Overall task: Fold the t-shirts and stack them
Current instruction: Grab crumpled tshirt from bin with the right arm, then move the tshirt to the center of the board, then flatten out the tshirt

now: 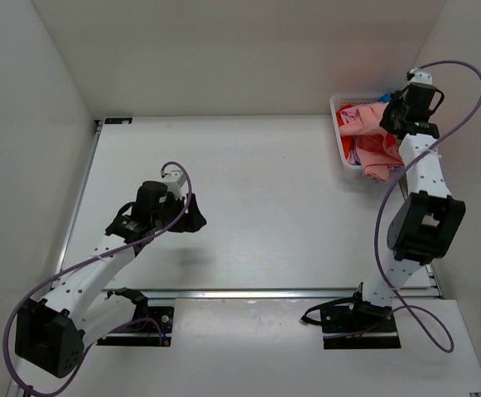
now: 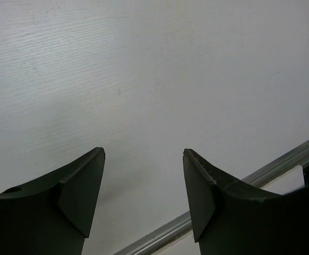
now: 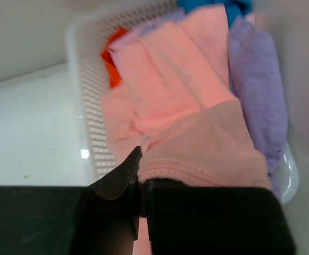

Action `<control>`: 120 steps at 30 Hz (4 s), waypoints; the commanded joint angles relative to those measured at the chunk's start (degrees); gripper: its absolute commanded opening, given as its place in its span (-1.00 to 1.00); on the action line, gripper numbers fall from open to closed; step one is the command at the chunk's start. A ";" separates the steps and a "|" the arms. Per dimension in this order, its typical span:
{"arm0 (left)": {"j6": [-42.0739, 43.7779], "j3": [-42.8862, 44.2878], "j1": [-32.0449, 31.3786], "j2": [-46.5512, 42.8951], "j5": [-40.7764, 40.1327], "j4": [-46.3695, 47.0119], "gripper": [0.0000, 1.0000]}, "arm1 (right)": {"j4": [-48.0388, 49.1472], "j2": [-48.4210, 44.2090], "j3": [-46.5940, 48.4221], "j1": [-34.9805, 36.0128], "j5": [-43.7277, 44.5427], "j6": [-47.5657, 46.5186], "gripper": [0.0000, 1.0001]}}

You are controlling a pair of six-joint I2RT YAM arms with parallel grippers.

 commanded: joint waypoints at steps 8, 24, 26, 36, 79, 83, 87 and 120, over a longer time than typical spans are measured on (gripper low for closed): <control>-4.79 -2.52 -1.92 -13.61 2.46 -3.82 0.40 | 6.04 -42.13 1.87 14.78 -0.05 -2.09 -1.00; -4.53 1.43 0.63 -24.00 1.59 -14.73 0.40 | 5.93 -47.20 -1.35 8.02 -33.66 17.92 -1.00; -4.36 1.43 0.99 -24.09 1.50 -14.90 0.42 | 7.70 -44.99 -6.45 13.18 -34.95 19.10 -1.00; -4.63 2.22 0.90 -21.11 -1.39 -14.64 0.47 | -23.66 -2.31 27.05 46.68 -8.15 1.96 -0.10; -6.11 21.64 -6.22 46.83 -22.06 -0.49 0.33 | -14.98 -4.38 -28.62 21.12 4.26 6.53 0.41; -5.85 21.21 -7.01 47.45 -19.51 -0.32 -0.50 | -13.93 -2.45 -29.32 21.65 0.77 6.00 0.23; -5.77 18.93 -5.79 45.00 -17.04 0.56 -1.00 | -13.05 -0.95 -30.56 20.94 -4.35 5.65 -0.85; -0.14 7.14 11.53 7.81 -24.95 -13.24 -1.00 | -22.18 9.27 27.77 24.29 6.11 -2.18 0.36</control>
